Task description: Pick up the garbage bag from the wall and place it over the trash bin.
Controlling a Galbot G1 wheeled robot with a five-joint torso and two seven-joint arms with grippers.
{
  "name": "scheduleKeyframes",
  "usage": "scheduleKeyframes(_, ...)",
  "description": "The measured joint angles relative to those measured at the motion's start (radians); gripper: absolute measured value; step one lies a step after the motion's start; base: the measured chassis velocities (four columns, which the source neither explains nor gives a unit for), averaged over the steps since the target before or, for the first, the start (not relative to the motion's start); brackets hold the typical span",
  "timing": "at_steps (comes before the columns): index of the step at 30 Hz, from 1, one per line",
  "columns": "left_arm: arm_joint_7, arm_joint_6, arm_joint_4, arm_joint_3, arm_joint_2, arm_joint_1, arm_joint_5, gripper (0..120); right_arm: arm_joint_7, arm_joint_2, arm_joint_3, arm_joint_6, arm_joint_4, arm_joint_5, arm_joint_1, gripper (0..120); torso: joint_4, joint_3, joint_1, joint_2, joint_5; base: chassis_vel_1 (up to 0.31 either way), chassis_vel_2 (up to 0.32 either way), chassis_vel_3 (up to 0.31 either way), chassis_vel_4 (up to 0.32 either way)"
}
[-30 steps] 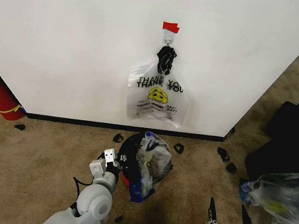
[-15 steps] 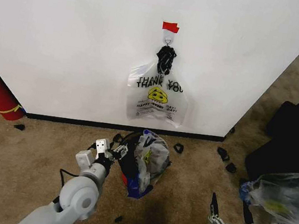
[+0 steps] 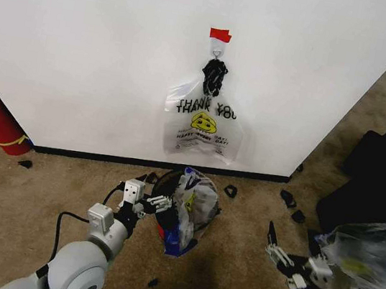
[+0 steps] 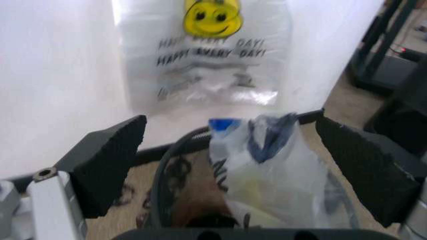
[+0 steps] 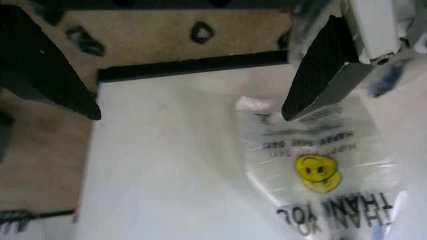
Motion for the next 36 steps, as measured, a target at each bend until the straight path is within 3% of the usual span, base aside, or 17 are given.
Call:
scheduleKeyframes(10,0.032,0.017,-0.043,0.026,0.021,-0.023,-0.018,100,0.176,-0.083,-0.152,-0.295,-0.028,0.151,0.254,100,0.0001,0.0,0.0,0.0,0.0006,0.0,0.0,0.0,0.0)
scheduleKeyframes(19,0.036,0.025,-0.023,0.063,0.022,-0.052,-0.031,100,0.406,0.03,-0.359,-0.565,-0.114,0.186,0.478,100,0.0003,0.0,0.0,0.0,-0.0001,0.0,0.0,0.0,0.0)
scheduleKeyframes(22,0.035,0.026,-0.025,0.059,0.024,-0.047,-0.031,100,0.426,0.043,-0.374,-0.587,-0.119,0.194,0.494,100,0.0003,0.0,0.0,0.0,-0.0002,0.0,0.0,0.0,0.0)
scheduleKeyframes(27,0.033,0.026,-0.035,0.026,0.031,-0.013,-0.031,100,0.568,0.112,-0.435,-0.669,-0.155,0.277,0.57,100,0.0001,0.0,0.0,0.0,-0.0001,0.0,0.0,0.0,0.0)
scheduleKeyframes(36,0.029,0.026,-0.038,0.012,0.024,0.004,-0.033,100,0.769,0.121,-0.45,-0.817,-0.146,0.441,0.615,100,0.0,0.0,0.0,0.0,0.0,0.0,0.0,0.0,0.0)
